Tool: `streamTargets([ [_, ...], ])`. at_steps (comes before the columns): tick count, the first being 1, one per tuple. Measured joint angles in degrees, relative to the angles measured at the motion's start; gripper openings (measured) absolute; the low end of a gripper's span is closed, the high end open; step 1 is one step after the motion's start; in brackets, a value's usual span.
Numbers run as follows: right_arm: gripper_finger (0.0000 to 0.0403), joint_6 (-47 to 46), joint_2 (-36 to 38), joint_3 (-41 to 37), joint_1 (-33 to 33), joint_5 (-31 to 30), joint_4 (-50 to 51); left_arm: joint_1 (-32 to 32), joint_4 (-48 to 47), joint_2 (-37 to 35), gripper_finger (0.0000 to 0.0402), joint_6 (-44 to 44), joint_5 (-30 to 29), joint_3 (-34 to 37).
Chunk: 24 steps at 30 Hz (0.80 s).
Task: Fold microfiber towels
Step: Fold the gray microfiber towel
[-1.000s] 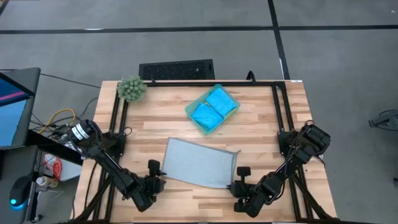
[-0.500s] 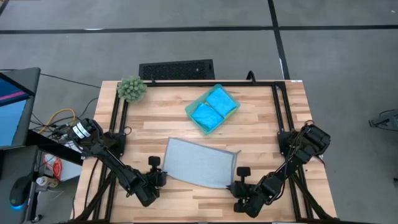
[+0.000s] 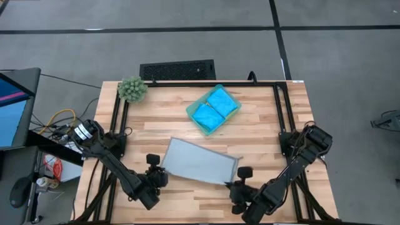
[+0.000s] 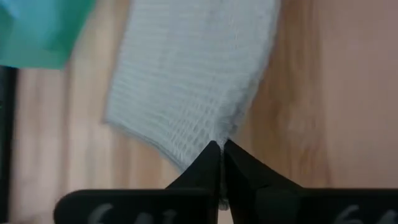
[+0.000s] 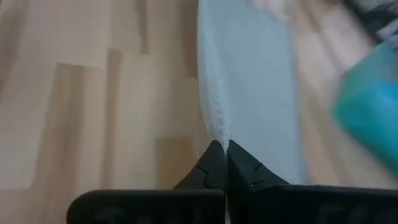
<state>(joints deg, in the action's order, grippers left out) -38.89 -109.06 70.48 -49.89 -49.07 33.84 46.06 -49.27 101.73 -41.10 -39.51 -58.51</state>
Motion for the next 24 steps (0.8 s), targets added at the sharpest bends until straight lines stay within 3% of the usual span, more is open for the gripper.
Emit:
streamTargets([
  [6, 0.001, -7.69, 0.0, 5.61, -0.43, -4.03, 15.79, 0.0, -15.5, -0.02, 0.0002, -4.11, -1.31, -8.11],
  [13, 0.001, -14.64, 0.0, 12.2, -2.72, -9.52, 32.36, -0.33, -26.02, -0.13, 0.0002, -2.63, -4.99, -16.04],
  [20, 0.0009, -31.03, 0.54, 14.53, -2.14, -15.24, 56.32, -4.65, -34.68, -0.2, 0.0002, 1.31, -13.82, -21.18],
  [24, 0.001, -28.6, 3.3, 11.03, 0.05, -17.07, 54.82, -9.6, -38.68, -0.97, 0.0002, 2.62, -18.18, -20.85],
])
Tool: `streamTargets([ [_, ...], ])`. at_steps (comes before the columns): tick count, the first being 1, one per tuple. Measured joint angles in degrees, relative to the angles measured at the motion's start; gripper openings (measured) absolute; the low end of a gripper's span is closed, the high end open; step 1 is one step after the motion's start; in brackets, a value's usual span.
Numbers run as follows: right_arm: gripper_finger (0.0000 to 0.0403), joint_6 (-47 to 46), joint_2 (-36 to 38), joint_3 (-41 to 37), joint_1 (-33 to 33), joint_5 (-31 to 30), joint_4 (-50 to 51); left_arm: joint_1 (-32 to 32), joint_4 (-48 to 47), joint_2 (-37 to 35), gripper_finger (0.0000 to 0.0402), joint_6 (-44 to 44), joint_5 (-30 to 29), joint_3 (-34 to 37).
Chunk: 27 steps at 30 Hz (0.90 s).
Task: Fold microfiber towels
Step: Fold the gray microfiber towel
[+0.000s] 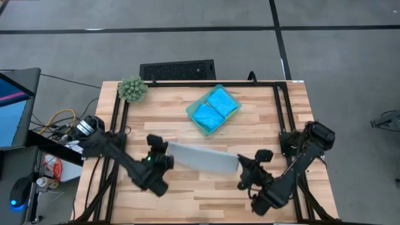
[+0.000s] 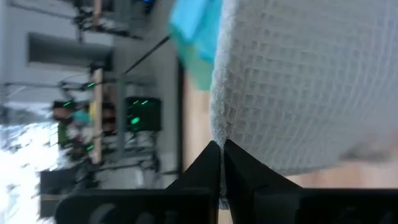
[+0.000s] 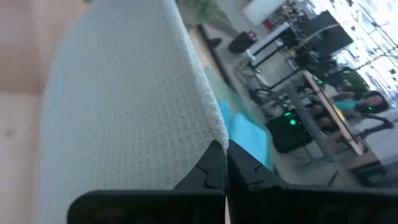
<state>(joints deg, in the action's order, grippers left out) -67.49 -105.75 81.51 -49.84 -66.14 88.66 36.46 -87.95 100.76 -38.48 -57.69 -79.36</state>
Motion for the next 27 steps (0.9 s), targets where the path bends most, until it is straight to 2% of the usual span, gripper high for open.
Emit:
streamTargets([
  [9, 0.001, -6.17, 9.55, -12.12, 11.22, -6.1, 0.5, -13.53, -0.26, -5.52, 0.0002, 4.84, -9.57, 2.83],
  [14, 0.001, -7.49, 12.02, -17.54, 13.58, -7.6, -5.62, -15.29, 2.69, -7.01, 0.0002, 3.75, -11.9, 2.87],
  [20, 0.001, -2.87, 11.74, -20.21, 8.66, -2.24, -17.75, -9.49, 7.59, -7.01, 0.0002, 0.95, -4.39, 3.98],
  [24, 0.0009, -3.29, 11.69, -20.96, 3.09, 1.44, -25.73, -3.25, 14.57, -6.98, 0.0002, -3.73, 0.6, 8.6],
  [27, 0.001, -2.85, 10.76, -20.91, -0.75, 3.72, -34.21, 0.97, 22.87, -6.98, 0.0002, -6.18, 6.66, 12.96],
])
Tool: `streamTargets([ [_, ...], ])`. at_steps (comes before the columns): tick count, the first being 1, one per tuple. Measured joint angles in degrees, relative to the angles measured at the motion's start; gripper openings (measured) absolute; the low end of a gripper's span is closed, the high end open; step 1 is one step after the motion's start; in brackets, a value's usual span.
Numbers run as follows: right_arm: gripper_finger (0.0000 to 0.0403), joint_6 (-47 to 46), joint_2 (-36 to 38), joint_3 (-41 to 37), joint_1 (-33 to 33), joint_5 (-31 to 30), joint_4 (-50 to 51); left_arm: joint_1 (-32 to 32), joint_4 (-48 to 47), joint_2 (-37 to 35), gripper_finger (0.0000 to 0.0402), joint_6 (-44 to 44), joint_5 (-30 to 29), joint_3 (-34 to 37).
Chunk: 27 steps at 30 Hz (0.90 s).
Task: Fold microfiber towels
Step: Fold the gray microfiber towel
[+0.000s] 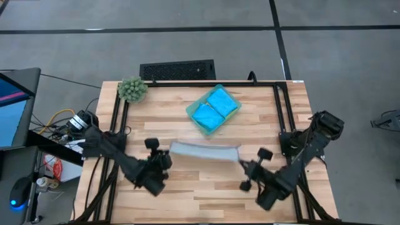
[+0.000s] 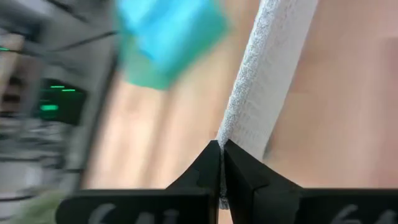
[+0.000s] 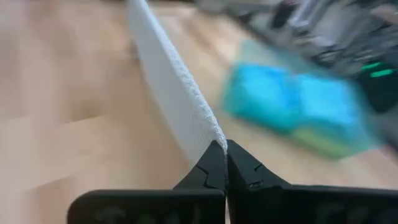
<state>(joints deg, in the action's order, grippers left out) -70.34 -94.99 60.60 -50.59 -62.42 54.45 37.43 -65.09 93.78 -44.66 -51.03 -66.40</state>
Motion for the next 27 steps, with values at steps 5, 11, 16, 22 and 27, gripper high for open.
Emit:
streamTargets([
  [5, 0.001, 0.17, -3.85, 0.05, -3.8, 5.37, -11.89, 5.42, 10.41, 0.06, 0.0002, -3.86, 5.28, 3.98],
  [11, 0.001, -1.75, -10.78, 0.02, -4.41, 10.11, -19.05, 8.06, 22.48, 0.04, 0.0002, -3.71, 9.01, 7.54],
  [16, 0.001, -8.21, -12.1, 0.31, -2.89, 10.13, -13.59, 6.68, 23.59, 0.04, 0.0002, -3.46, 9.58, 10.71],
  [22, 0.0011, -10.69, -10.82, 0.41, 0.48, 11.84, -6.04, 2.22, 21.64, 0.06, 0.0002, -0.42, 6.76, 11.2],
  [27, 0.0011, -8.14, -10.75, 0.18, 3.99, 14.31, -3.96, -2.66, 21.49, 0.06, 0.0002, 3.8, 8.45, 11.2],
])
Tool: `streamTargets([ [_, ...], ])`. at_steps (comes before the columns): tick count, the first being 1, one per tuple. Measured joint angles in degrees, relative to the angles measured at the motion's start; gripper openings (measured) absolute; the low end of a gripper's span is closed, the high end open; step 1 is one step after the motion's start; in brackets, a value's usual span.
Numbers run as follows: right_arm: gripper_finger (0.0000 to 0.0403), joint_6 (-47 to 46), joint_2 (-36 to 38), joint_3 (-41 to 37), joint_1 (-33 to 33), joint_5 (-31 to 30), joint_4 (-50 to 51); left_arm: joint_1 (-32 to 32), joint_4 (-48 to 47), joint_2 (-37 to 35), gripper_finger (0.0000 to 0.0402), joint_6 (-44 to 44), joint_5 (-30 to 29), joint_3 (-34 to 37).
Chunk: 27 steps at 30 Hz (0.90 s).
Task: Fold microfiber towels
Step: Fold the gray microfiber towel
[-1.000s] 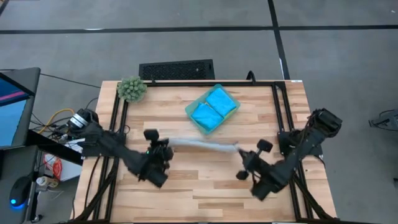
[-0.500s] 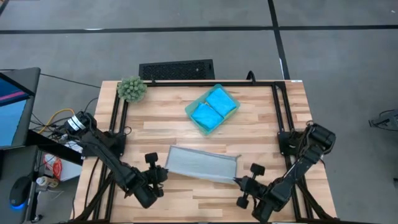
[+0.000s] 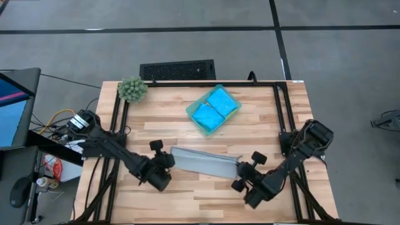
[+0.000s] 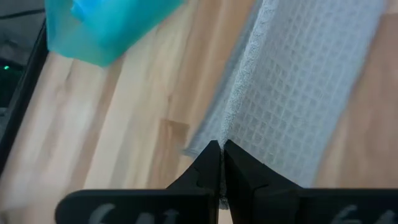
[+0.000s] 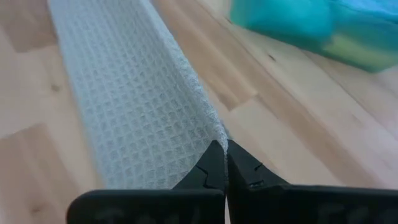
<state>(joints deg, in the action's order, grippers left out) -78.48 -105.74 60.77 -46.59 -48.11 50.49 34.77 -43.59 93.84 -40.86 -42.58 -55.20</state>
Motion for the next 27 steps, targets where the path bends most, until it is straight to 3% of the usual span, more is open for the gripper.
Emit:
streamTargets([
  [8, 0.0011, 3.81, -0.47, -0.04, 4.08, 1.95, 0.98, -3.59, -0.14, 0.0, 0.0002, 2.27, 1.69, 0.02],
  [27, 0.0013, 3.96, -0.47, -0.04, 4.73, 5.25, 0.23, -3.77, 2.97, 0.0, 0.0002, 2.18, 4.51, 0.02],
])
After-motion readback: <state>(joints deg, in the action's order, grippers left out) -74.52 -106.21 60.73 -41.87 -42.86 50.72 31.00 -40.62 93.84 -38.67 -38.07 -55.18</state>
